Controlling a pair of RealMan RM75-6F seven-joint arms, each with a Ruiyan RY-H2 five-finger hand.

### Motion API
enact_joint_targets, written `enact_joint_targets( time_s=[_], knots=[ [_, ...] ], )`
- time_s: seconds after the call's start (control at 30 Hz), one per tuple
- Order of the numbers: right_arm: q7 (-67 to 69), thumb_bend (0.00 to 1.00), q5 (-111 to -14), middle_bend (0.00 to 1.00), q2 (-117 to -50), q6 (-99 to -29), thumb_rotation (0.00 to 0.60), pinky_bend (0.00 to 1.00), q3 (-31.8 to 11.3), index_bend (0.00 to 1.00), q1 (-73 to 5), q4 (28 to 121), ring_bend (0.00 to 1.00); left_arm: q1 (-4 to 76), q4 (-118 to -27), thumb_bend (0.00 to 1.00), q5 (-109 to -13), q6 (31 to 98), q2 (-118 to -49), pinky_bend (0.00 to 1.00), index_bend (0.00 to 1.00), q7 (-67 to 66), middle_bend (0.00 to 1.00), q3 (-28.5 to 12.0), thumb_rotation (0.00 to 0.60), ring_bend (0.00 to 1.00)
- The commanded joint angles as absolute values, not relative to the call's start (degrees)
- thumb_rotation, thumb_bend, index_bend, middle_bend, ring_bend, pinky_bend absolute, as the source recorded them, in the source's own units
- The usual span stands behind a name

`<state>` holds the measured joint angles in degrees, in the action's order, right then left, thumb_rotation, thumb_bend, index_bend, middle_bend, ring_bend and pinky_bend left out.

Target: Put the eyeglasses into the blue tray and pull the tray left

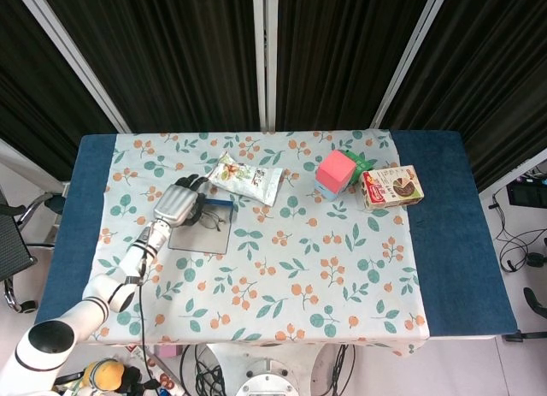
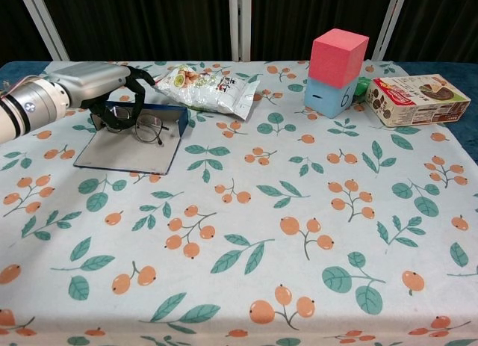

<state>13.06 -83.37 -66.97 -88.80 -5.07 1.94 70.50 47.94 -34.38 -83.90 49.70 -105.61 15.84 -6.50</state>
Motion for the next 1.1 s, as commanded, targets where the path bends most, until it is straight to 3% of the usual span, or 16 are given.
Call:
enact_joint_targets(
  time_s=[0.03,0.2,0.37,0.47,0.9,1.1],
  knots=[
    [13.1,0.18,-83.4,0.00,-67.0,-88.7,0.600,0.00,-5.0,0.00,1.9,70.4,0.00,48.1,-34.6,0.37,-83.5,50.1,-105.5,0.18,0.57,15.2,0.11,-6.9,0.600,0.08],
    [13.2,0.18,-83.4,0.00,-67.2,-88.6,0.600,0.00,-5.0,0.00,1.9,70.3,0.00,48.2,-35.5,0.37,-83.0,50.3,-105.1,0.18,0.47,13.9,0.10,-7.1,0.600,0.08],
    [13.5,0.19,-83.4,0.00,-67.2,-88.8,0.600,0.00,-5.1,0.00,2.0,70.1,0.00,47.8,-36.6,0.36,-82.7,49.9,-104.4,0.18,0.18,12.4,0.07,-6.7,0.600,0.08],
    [13.6,0.19,-83.4,0.00,-67.1,-89.0,0.600,0.00,-5.1,0.00,2.2,70.1,0.00,47.5,-37.4,0.35,-82.3,49.9,-104.1,0.18,0.07,11.2,0.05,-6.7,0.600,0.08],
    [14.4,0.19,-83.7,0.00,-67.1,-89.8,0.600,0.00,-5.1,0.00,2.6,69.8,0.00,46.5,-42.8,0.28,-81.0,51.8,-101.8,0.18,0.02,6.8,0.01,-7.4,0.600,0.08],
    [15.2,0.19,-84.0,0.00,-67.6,-89.8,0.600,0.00,-5.2,0.00,2.4,69.0,0.00,45.4,-47.2,0.18,-81.4,53.5,-100.0,0.17,0.01,4.8,0.00,-6.7,0.600,0.05]
  ],
)
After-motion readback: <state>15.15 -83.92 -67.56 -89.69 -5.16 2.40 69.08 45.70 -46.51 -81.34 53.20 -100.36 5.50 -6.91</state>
